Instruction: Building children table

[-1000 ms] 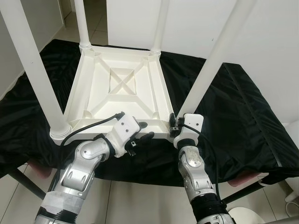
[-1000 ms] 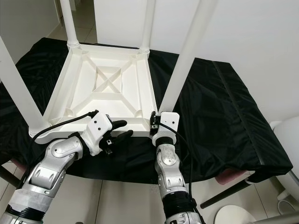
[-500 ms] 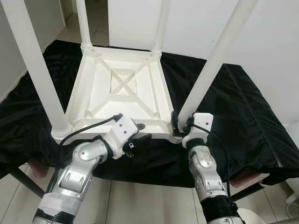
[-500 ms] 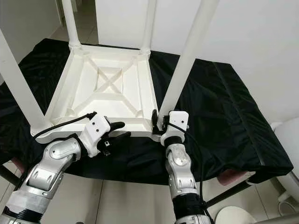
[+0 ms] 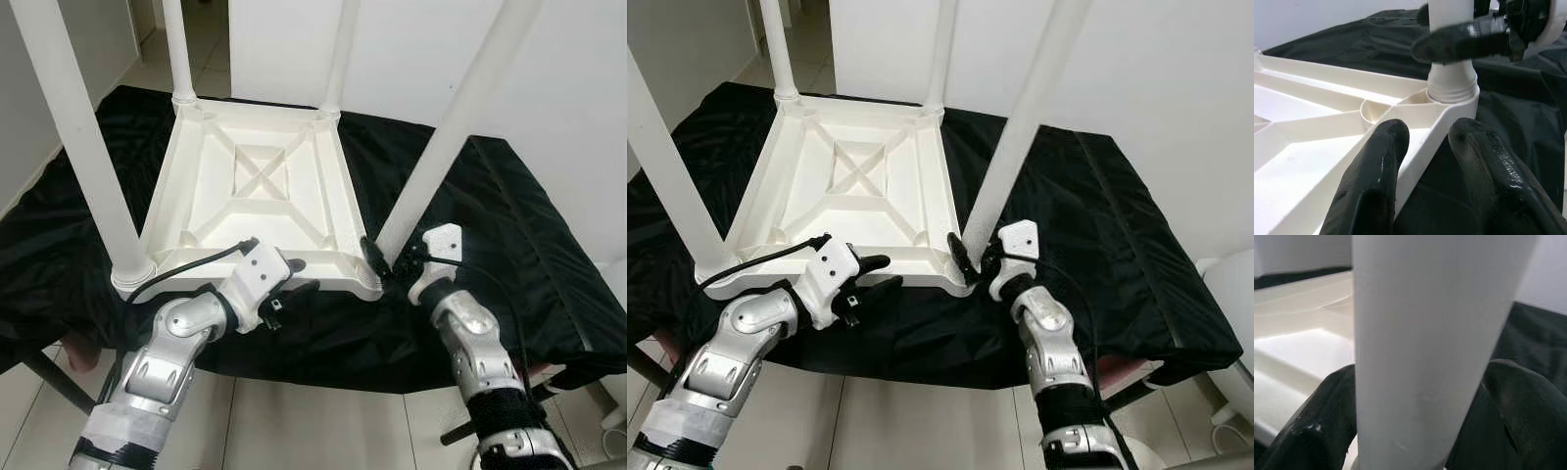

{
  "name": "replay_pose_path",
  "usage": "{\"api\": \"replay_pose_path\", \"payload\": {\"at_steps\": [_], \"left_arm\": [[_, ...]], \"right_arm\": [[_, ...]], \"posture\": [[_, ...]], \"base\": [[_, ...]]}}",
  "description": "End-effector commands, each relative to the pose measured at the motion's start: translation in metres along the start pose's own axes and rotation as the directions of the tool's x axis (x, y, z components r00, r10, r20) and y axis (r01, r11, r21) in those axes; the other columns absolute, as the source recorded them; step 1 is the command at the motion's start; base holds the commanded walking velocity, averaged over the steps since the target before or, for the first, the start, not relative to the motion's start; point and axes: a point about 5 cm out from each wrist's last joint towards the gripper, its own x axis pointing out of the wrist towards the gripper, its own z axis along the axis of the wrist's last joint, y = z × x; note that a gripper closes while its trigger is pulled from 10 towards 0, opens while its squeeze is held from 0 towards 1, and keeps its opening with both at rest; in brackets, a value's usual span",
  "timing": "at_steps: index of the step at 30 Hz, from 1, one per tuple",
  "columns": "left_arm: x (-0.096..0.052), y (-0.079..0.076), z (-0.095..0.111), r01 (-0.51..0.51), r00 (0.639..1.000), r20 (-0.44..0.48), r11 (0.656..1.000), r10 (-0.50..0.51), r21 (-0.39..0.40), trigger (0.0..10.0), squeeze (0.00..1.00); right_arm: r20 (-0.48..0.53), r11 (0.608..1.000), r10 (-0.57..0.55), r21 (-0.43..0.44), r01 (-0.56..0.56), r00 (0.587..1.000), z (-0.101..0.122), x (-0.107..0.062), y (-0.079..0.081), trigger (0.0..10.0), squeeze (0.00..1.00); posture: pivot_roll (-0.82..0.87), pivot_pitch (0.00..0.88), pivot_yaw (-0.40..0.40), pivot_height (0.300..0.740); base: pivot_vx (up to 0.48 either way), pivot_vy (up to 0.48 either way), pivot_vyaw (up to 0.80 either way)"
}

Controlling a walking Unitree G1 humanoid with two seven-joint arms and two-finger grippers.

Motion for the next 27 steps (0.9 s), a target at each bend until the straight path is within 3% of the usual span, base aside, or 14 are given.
{"api": "replay_pose_path", "payload": {"at_steps": [1, 4, 5, 8, 9, 20, 21, 24, 27], "left_arm": [[0.003, 0.001, 0.000, -0.022, 1.000, -0.001, 1.000, 0.022, -0.005, 10.0, 0.00], [0.004, 0.003, 0.001, -0.026, 1.000, 0.003, 1.000, 0.026, -0.002, 10.0, 0.00], [0.004, 0.003, 0.002, -0.030, 1.000, 0.004, 1.000, 0.030, -0.002, 10.0, 0.00], [0.004, 0.004, 0.002, -0.034, 0.999, 0.005, 0.999, 0.034, -0.003, 10.0, 0.00], [0.003, 0.004, 0.002, -0.038, 0.999, 0.005, 0.999, 0.038, -0.002, 10.0, 0.00], [0.001, 0.005, 0.001, -0.056, 0.998, -0.002, 0.998, 0.056, -0.007, 10.0, 0.00], [0.001, 0.005, 0.001, -0.055, 0.998, -0.002, 0.998, 0.055, -0.008, 10.0, 0.00], [0.001, 0.006, 0.001, -0.053, 0.999, -0.004, 0.999, 0.053, -0.003, 10.0, 0.00], [0.001, 0.007, 0.001, -0.052, 0.999, -0.004, 0.999, 0.052, -0.001, 10.0, 0.00]], "right_arm": [[-0.036, 0.998, 0.054, -0.013, -0.055, 0.998, -0.004, 0.001, -0.002, 10.0, 0.00], [-0.101, 0.984, 0.178, -0.013, -0.180, 0.979, -0.010, 0.004, 0.000, 10.0, 0.00], [-0.125, 0.977, 0.210, -0.011, -0.213, 0.970, -0.014, 0.004, 0.001, 2.4, 0.00], [-0.146, 0.969, 0.244, -0.007, -0.248, 0.959, -0.017, 0.003, 0.002, 2.4, 0.00], [-0.149, 0.966, 0.256, 0.003, -0.258, 0.955, -0.018, 0.003, 0.003, 0.0, 0.00], [-0.147, 0.966, 0.258, 0.050, -0.253, 0.955, -0.022, -0.001, -0.008, 0.0, 0.00], [-0.142, 0.969, 0.246, 0.052, -0.241, 0.959, -0.022, -0.001, -0.009, 10.0, 0.00], [-0.122, 0.976, 0.207, 0.092, -0.196, 0.971, -0.022, -0.002, -0.009, 10.0, 0.00], [-0.114, 0.990, 0.131, 0.074, -0.123, 0.985, -0.021, 0.000, -0.007, 10.0, 0.00]], "posture": [[0.08, 0.035, -0.085, 0.740], [0.08, 0.037, -0.088, 0.740], [0.09, 0.039, -0.095, 0.740], [0.09, 0.039, -0.095, 0.740], [0.09, 0.039, -0.098, 0.740], [0.10, 0.048, -0.101, 0.740], [0.10, 0.049, -0.099, 0.740], [0.10, 0.051, -0.097, 0.740], [0.09, 0.053, -0.094, 0.740]], "base": [[0.000, 0.000, 0.00], [0.000, 0.000, 0.00], [0.000, 0.000, 0.00], [0.000, 0.000, 0.00], [0.000, 0.000, 0.00], [0.000, 0.000, 0.00], [0.000, 0.000, 0.00], [0.000, 0.000, 0.00], [0.000, 0.000, 0.00]]}}
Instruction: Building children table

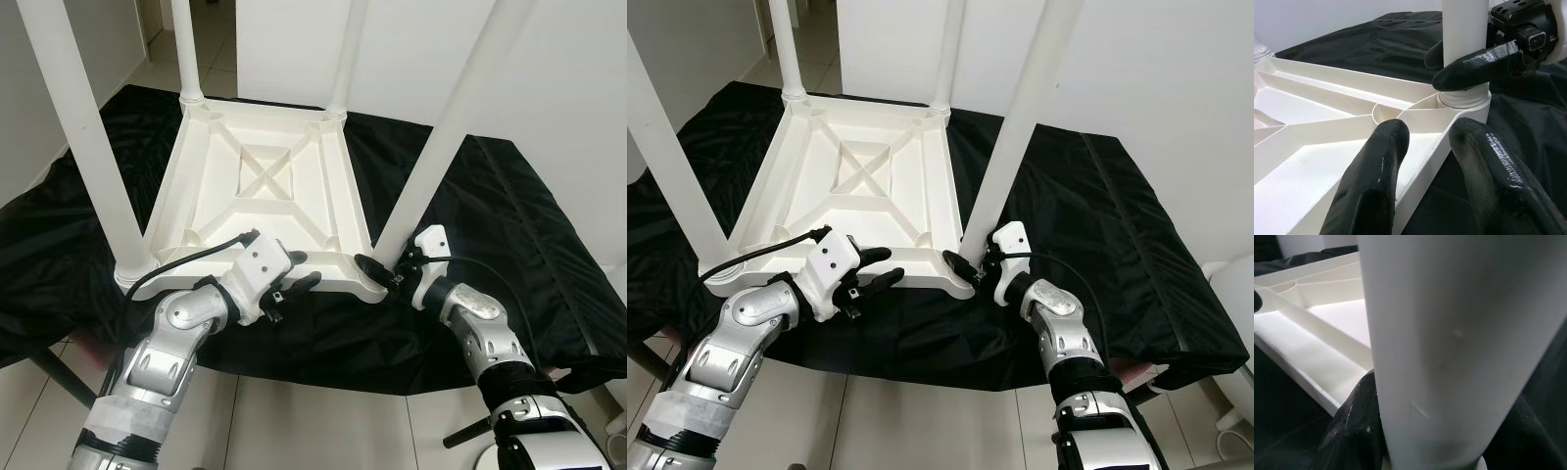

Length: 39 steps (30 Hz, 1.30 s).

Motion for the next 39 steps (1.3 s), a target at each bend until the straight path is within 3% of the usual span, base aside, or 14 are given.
{"api": "replay_pose_path", "payload": {"at_steps": [1, 7, 9, 11, 12, 13, 16, 20, 22, 23, 25, 33, 34, 39], "left_arm": [[0.001, 0.002, -0.001, -0.041, 0.999, -0.007, 0.999, 0.041, -0.010, 10.0, 0.00], [0.000, 0.001, -0.002, -0.038, 0.999, -0.007, 0.999, 0.038, -0.009, 10.0, 0.00], [0.000, 0.000, -0.002, -0.037, 0.999, -0.007, 0.999, 0.037, -0.014, 10.0, 0.00], [0.000, -0.002, -0.002, -0.031, 1.000, -0.007, 0.999, 0.030, -0.022, 10.0, 0.00], [0.000, -0.002, -0.002, -0.031, 1.000, -0.007, 0.999, 0.030, -0.022, 10.0, 0.00], [-0.001, -0.004, -0.003, -0.023, 1.000, -0.009, 0.999, 0.023, -0.023, 10.0, 0.00], [-0.001, -0.004, -0.003, -0.022, 1.000, -0.011, 1.000, 0.021, -0.023, 10.0, 0.00], [0.002, -0.001, -0.002, -0.010, 1.000, -0.008, 1.000, 0.010, -0.016, 10.0, 0.00], [0.003, -0.001, -0.001, -0.005, 1.000, -0.005, 1.000, 0.005, -0.015, 10.0, 0.00], [0.005, -0.002, -0.001, 0.001, 1.000, -0.001, 1.000, -0.001, -0.014, 10.0, 0.00], [0.006, -0.003, -0.001, 0.006, 1.000, 0.000, 1.000, -0.006, -0.015, 10.0, 0.00], [0.008, -0.003, -0.001, 0.013, 1.000, 0.003, 1.000, -0.013, -0.012, 10.0, 0.00], [0.009, -0.002, -0.001, 0.011, 1.000, 0.003, 1.000, -0.011, -0.012, 10.0, 0.00], [0.010, -0.003, 0.001, 0.014, 1.000, 0.013, 1.000, -0.014, -0.009, 10.0, 0.00]], "right_arm": [[-0.027, 0.995, -0.099, 0.001, 0.099, 0.995, -0.005, -0.003, -0.004, 10.0, 0.00], [-0.080, 0.967, -0.252, 0.017, 0.254, 0.964, -0.010, 0.000, -0.002, 10.0, 0.00], [-0.092, 0.942, -0.330, 0.039, 0.334, 0.940, -0.013, 0.000, 0.001, 10.0, 0.00], [-0.109, 0.887, -0.447, 0.073, 0.456, 0.888, -0.018, 0.000, 0.007, 10.0, 0.00], [-0.109, 0.887, -0.447, 0.073, 0.456, 0.888, -0.018, 0.000, 0.007, 10.0, 0.00], [-0.117, 0.832, -0.538, 0.084, 0.548, 0.835, -0.023, 0.000, 0.016, 10.0, 0.00], [-0.120, 0.802, -0.580, 0.089, 0.591, 0.805, -0.026, 0.000, 0.022, 10.0, 0.00], [-0.120, 0.630, -0.759, 0.110, 0.769, 0.640, -0.026, 0.004, 0.043, 10.0, 0.00], [-0.122, 0.626, -0.759, 0.135, 0.768, 0.639, -0.024, 0.008, 0.050, 10.0, 0.00], [-0.112, 0.662, -0.727, 0.148, 0.735, 0.677, -0.021, 0.015, 0.059, 10.0, 0.00], [-0.090, 0.683, -0.710, 0.151, 0.714, 0.698, -0.017, 0.016, 0.061, 10.0, 0.00], [-0.065, 0.701, -0.701, 0.121, 0.703, 0.710, -0.017, 0.010, 0.058, 10.0, 0.00], [-0.051, 0.704, -0.699, 0.128, 0.699, 0.713, -0.016, 0.008, 0.056, 10.0, 1.00], [0.020, 0.739, -0.669, 0.124, 0.662, 0.743, -0.009, 0.002, 0.053, 10.0, 1.00]], "posture": [[0.09, 0.053, -0.094, 0.740], [0.09, 0.058, -0.095, 0.740], [0.09, 0.061, -0.093, 0.740], [0.09, 0.061, -0.094, 0.740], [0.09, 0.061, -0.094, 0.740], [0.09, 0.058, -0.088, 0.740], [0.09, 0.058, -0.088, 0.740], [0.08, 0.048, -0.078, 0.740], [0.08, 0.047, -0.077, 0.740], [0.08, 0.047, -0.077, 0.740], [0.07, 0.045, -0.073, 0.740], [0.05, 0.036, -0.060, 0.740], [0.05, 0.035, -0.061, 0.740], [0.05, 0.031, -0.064, 0.740]], "base": [[0.000, 0.000, 0.00], [0.000, 0.000, 0.00], [0.000, 0.000, 0.00], [0.000, 0.000, 0.00], [0.000, 0.000, 0.00], [0.000, 0.000, 0.00], [0.000, 0.000, 0.00], [0.000, 0.000, 0.00], [0.000, 0.000, 0.00], [0.000, 0.000, 0.00], [0.000, 0.000, 0.00], [0.000, 0.000, 0.00], [0.000, 0.000, 0.00], [0.000, 0.000, 0.00]]}}
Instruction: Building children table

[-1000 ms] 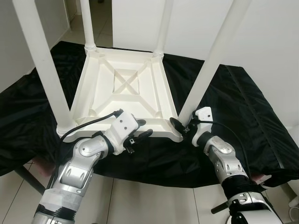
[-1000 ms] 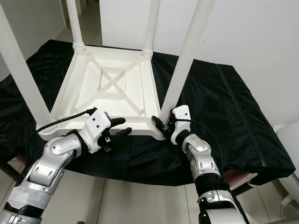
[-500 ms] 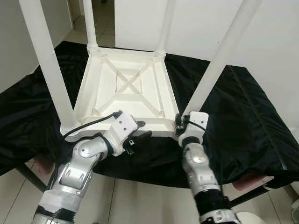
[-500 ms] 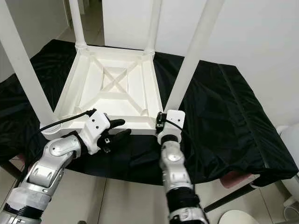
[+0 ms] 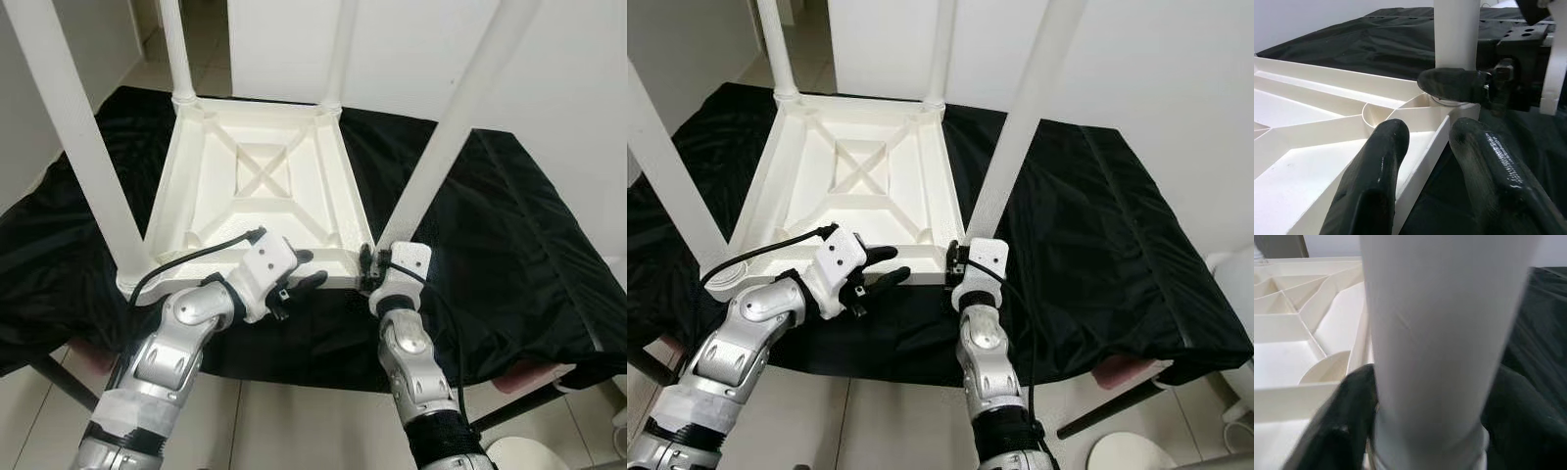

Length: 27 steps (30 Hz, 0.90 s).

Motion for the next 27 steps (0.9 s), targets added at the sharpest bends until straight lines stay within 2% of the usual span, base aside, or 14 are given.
{"api": "replay_pose_path", "payload": {"at_steps": [1, 2, 6, 9, 10, 11, 12, 14, 15, 16, 17, 19, 25, 27], "left_arm": [[0.002, -0.001, 0.001, -0.009, 1.000, 0.007, 1.000, 0.009, 0.005, 10.0, 0.00], [0.002, -0.001, 0.002, -0.009, 1.000, 0.012, 1.000, 0.009, 0.001, 10.0, 0.00], [0.002, -0.002, 0.002, -0.005, 1.000, 0.016, 1.000, 0.005, -0.002, 10.0, 0.00], [0.003, -0.006, 0.005, 0.012, 0.999, 0.039, 1.000, -0.011, -0.023, 10.0, 0.00], [0.003, -0.007, 0.007, 0.017, 0.999, 0.044, 1.000, -0.016, -0.022, 10.0, 0.00], [0.003, -0.008, 0.008, 0.022, 0.999, 0.049, 1.000, -0.021, -0.020, 10.0, 0.00], [0.003, -0.008, 0.008, 0.022, 0.999, 0.049, 1.000, -0.021, -0.020, 10.0, 0.00], [0.005, -0.011, 0.009, 0.030, 0.998, 0.056, 0.999, -0.029, -0.018, 10.0, 0.00], [0.005, -0.011, 0.009, 0.030, 0.998, 0.056, 0.999, -0.029, -0.018, 10.0, 0.00], [0.007, -0.011, 0.009, 0.032, 0.998, 0.058, 0.999, -0.031, -0.016, 10.0, 0.00], [0.007, -0.011, 0.009, 0.032, 0.998, 0.058, 0.999, -0.031, -0.016, 10.0, 0.00], [0.008, -0.011, 0.010, 0.030, 0.998, 0.064, 0.999, -0.029, -0.018, 10.0, 0.00], [0.011, -0.008, 0.013, 0.025, 0.997, 0.073, 1.000, -0.024, -0.014, 10.0, 0.00], [0.012, -0.007, 0.014, 0.025, 0.997, 0.074, 1.000, -0.024, -0.013, 10.0, 0.00]], "right_arm": [[0.007, 1.000, 0.010, -0.009, -0.010, 1.000, -0.001, -0.003, -0.006, 10.0, 1.00], [0.034, 0.998, 0.062, -0.025, -0.061, 0.998, 0.002, -0.005, -0.014, 10.0, 1.00], [0.036, 0.996, 0.087, -0.026, -0.087, 0.996, 0.003, -0.007, -0.020, 10.0, 1.00], [0.037, 0.979, 0.203, -0.039, -0.201, 0.979, 0.005, -0.009, -0.034, 10.0, 1.00], [0.040, 0.973, 0.229, -0.049, -0.227, 0.973, 0.007, -0.009, -0.038, 10.0, 0.95], [0.036, 0.960, 0.278, -0.048, -0.277, 0.960, 0.008, -0.009, -0.041, 10.0, 0.00], [0.036, 0.960, 0.278, -0.048, -0.277, 0.960, 0.008, -0.009, -0.041, 10.0, 0.00], [0.019, 0.908, 0.413, -0.093, -0.409, 0.911, 0.012, -0.003, -0.049, 10.0, 0.00], [0.019, 0.908, 0.413, -0.093, -0.409, 0.911, 0.012, -0.003, -0.049, 10.0, 0.00], [0.006, 0.885, 0.456, -0.109, -0.452, 0.890, 0.013, 0.001, -0.051, 10.0, 0.00], [0.006, 0.885, 0.456, -0.109, -0.452, 0.890, 0.013, 0.001, -0.051, 10.0, 0.00], [-0.011, 0.858, 0.503, -0.109, -0.501, 0.864, 0.015, 0.009, -0.053, 10.0, 0.00], [-0.059, 0.784, 0.607, -0.120, -0.610, 0.792, 0.018, 0.026, -0.045, 10.0, 0.00], [-0.074, 0.769, 0.622, -0.128, -0.626, 0.780, 0.016, 0.027, -0.044, 10.0, 0.00]], "posture": [[0.05, 0.031, -0.064, 0.740], [0.05, 0.030, -0.069, 0.740], [0.05, 0.029, -0.074, 0.740], [0.05, 0.028, -0.082, 0.740], [0.05, 0.028, -0.082, 0.740], [0.05, 0.025, -0.088, 0.740], [0.05, 0.025, -0.088, 0.740], [0.05, 0.025, -0.094, 0.740], [0.05, 0.025, -0.094, 0.740], [0.04, 0.028, -0.094, 0.740], [0.04, 0.028, -0.094, 0.740], [0.04, 0.029, -0.095, 0.740], [0.04, 0.028, -0.084, 0.740], [0.04, 0.028, -0.084, 0.740]], "base": [[0.000, 0.000, 0.00], [0.000, 0.000, 0.00], [0.000, 0.000, 0.00], [0.000, 0.000, 0.00], [0.000, 0.000, 0.00], [0.000, 0.000, 0.00], [0.000, 0.000, 0.00], [0.000, 0.000, 0.00], [0.000, 0.000, 0.00], [0.000, 0.000, 0.00], [0.000, 0.000, 0.00], [0.000, 0.000, 0.00], [0.000, 0.000, 0.00], [0.000, 0.000, 0.00]]}}
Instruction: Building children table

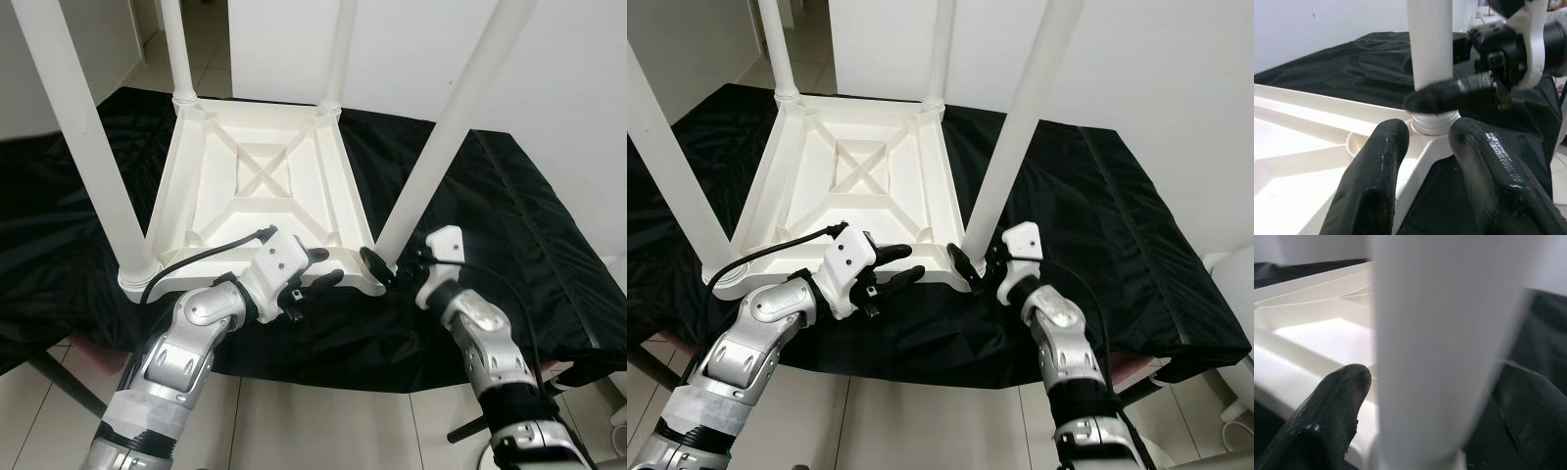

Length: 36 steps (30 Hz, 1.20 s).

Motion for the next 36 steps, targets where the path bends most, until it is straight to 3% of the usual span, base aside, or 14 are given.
{"api": "replay_pose_path", "payload": {"at_steps": [1, 4, 5, 6, 7, 18, 19, 25, 28, 30, 34, 36], "left_arm": [[0.003, 0.001, -0.001, -0.007, 1.000, -0.009, 1.000, 0.007, 0.001, 10.0, 0.00], [0.003, 0.001, -0.001, -0.006, 1.000, -0.009, 1.000, 0.006, 0.002, 10.0, 0.00], [0.004, 0.002, -0.001, 0.000, 1.000, -0.008, 1.000, 0.000, 0.003, 10.0, 0.00], [0.004, 0.002, -0.001, 0.000, 1.000, -0.008, 1.000, 0.000, 0.003, 10.0, 0.00], [0.005, 0.002, -0.001, 0.008, 1.000, -0.008, 1.000, -0.008, 0.006, 10.0, 0.00], [0.012, 0.004, 0.002, 0.035, 0.999, 0.003, 0.999, -0.035, 0.016, 10.0, 0.00], [0.013, 0.003, 0.002, 0.040, 0.999, 0.004, 0.999, -0.040, 0.013, 10.0, 0.00], [0.011, -0.005, -0.003, 0.066, 0.998, -0.004, 0.998, -0.067, -0.016, 10.0, 0.00], [0.011, -0.005, -0.003, 0.070, 0.998, -0.003, 0.997, -0.070, -0.022, 10.0, 0.00], [0.011, -0.009, -0.003, 0.101, 0.995, 0.004, 0.994, -0.101, -0.029, 10.0, 0.00], [0.011, -0.011, -0.003, 0.126, 0.992, 0.009, 0.992, -0.126, -0.028, 10.0, 0.00], [0.013, -0.012, -0.004, 0.138, 0.990, 0.013, 0.990, -0.137, -0.029, 10.0, 0.00]], "right_arm": [[-0.034, 1.000, 0.029, -0.005, -0.030, 0.999, -0.006, -0.001, 0.000, 10.0, 0.00], [-0.042, 0.999, 0.050, -0.003, -0.051, 0.998, -0.008, 0.000, 0.001, 10.0, 0.00], [-0.047, 0.997, 0.074, -0.005, -0.074, 0.996, -0.009, 0.001, 0.003, 4.4, 0.00], [-0.047, 0.997, 0.074, -0.005, -0.074, 0.996, -0.009, 0.001, 0.003, 4.4, 0.00], [-0.057, 0.995, 0.099, -0.011, -0.100, 0.993, -0.011, 0.001, 0.004, 0.0, 0.00], [-0.063, 0.992, 0.124, 0.011, -0.124, 0.990, -0.016, -0.004, 0.002, 0.0, 0.00], [-0.063, 0.995, 0.101, 0.011, -0.100, 0.993, -0.017, -0.006, 0.001, 10.0, 0.00], [-0.032, 0.993, -0.111, 0.026, 0.112, 0.993, -0.019, -0.013, 0.003, 10.0, 0.00], [-0.031, 0.990, -0.137, 0.025, 0.138, 0.990, -0.020, -0.014, 0.004, 10.0, 0.00], [-0.033, 0.959, -0.282, 0.030, 0.283, 0.959, -0.023, -0.016, 0.006, 10.0, 0.00], [-0.030, 0.917, -0.392, 0.063, 0.393, 0.920, -0.026, -0.019, 0.011, 10.0, 0.00], [-0.025, 0.857, -0.504, 0.108, 0.504, 0.863, -0.029, -0.019, 0.024, 10.0, 0.00]], "posture": [[0.04, 0.028, -0.084, 0.740], [0.04, 0.024, -0.078, 0.740], [0.03, 0.026, -0.075, 0.740], [0.03, 0.026, -0.075, 0.740], [0.02, 0.020, -0.068, 0.740], [0.00, 0.019, -0.056, 0.740], [0.00, 0.024, -0.057, 0.740], [-0.02, 0.046, -0.052, 0.740], [-0.02, 0.046, -0.052, 0.740], [-0.03, 0.045, -0.055, 0.740], [-0.04, 0.032, -0.053, 0.740], [-0.04, 0.019, -0.050, 0.740]], "base": [[0.000, 0.000, 0.00], [0.000, 0.000, 0.00], [0.000, 0.000, 0.00], [0.000, 0.000, 0.00], [0.000, 0.000, 0.00], [0.000, 0.000, 0.00], [0.000, 0.000, 0.00], [0.000, 0.000, 0.00], [0.000, 0.000, 0.00], [0.000, 0.000, 0.00], [0.000, 0.000, 0.00], [0.000, 0.000, 0.00]]}}
